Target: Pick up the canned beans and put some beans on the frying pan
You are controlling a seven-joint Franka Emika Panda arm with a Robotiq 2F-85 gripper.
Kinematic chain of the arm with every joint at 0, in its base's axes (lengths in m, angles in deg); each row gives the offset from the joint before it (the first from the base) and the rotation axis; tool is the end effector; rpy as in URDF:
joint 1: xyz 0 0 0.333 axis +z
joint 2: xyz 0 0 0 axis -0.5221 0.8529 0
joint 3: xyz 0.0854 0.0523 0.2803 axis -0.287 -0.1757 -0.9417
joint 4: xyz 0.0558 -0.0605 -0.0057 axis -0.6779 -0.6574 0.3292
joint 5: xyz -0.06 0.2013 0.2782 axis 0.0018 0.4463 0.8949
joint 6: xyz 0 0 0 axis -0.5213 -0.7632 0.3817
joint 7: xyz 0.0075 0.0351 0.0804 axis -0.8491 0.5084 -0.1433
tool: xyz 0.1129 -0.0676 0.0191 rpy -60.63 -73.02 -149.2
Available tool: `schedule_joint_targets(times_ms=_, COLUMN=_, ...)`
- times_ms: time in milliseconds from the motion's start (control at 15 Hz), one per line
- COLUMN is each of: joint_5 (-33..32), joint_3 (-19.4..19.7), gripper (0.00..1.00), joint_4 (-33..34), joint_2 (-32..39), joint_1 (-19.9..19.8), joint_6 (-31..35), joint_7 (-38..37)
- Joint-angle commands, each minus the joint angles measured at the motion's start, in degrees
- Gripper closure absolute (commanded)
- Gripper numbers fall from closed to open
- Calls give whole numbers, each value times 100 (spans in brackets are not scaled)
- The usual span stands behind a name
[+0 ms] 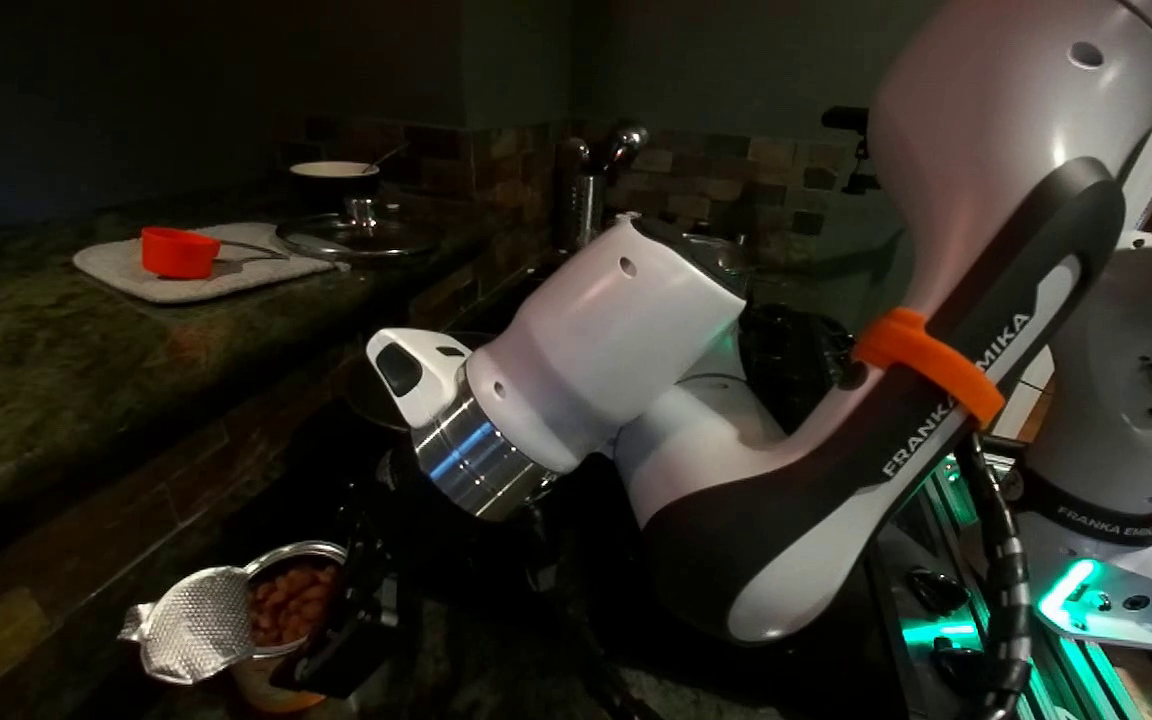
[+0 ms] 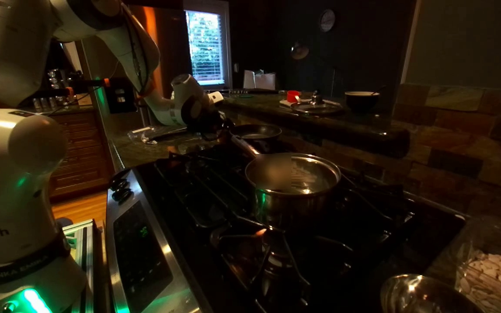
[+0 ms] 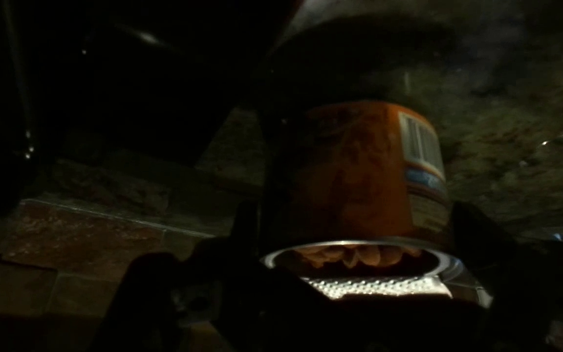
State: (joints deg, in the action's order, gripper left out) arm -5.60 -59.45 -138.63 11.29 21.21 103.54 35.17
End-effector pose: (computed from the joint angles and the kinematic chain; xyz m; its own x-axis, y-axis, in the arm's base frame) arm 0.5200 0.3622 0.2828 0.6016 0.4120 0.6844 0.5002 -0.8623 0.0794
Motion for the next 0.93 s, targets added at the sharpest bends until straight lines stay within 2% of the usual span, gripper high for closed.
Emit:
schedule_joint_targets(times_ms=0, joint_5=161, joint_3=99, gripper=26, joint_4=182, joint_2=267, joint_1=125, joint_6=236, joint_7=-163)
schedule_joint_targets(times_ms=67, joint_5=171, joint_3=70, gripper=31, joint_4=186, joint_2=261, joint_1=107, joint_6=245, joint_7=-164)
schedule_joint_targets(times_ms=333, joint_5=117, joint_3=224, gripper=31, joint_4=167, joint_2=69, joint_1=244, joint_6=-224, joint_7=-112)
schedule_joint_targets(times_ms=467, joint_5=89, joint_3=546, gripper=31, joint_4=188, joint_2=-109, joint_1=523, joint_6=-711, joint_7=-98)
schedule_joint_targets(times_ms=667, joint_5=-169, joint_3=1251, gripper=31, joint_4=372, joint_2=-353, joint_1=1076, joint_6=-1858, joint_7=-196)
schedule_joint_targets(times_ms=800, joint_5=-280, joint_3=1342, gripper=31, joint_4=545, joint_2=-587, joint_1=1172, joint_6=-2618, joint_7=-161)
schedule_joint_targets(times_ms=867, joint_5=-997, joint_3=968, gripper=31, joint_4=631, joint_2=-783, joint_1=778, joint_6=-2916, joint_7=-642)
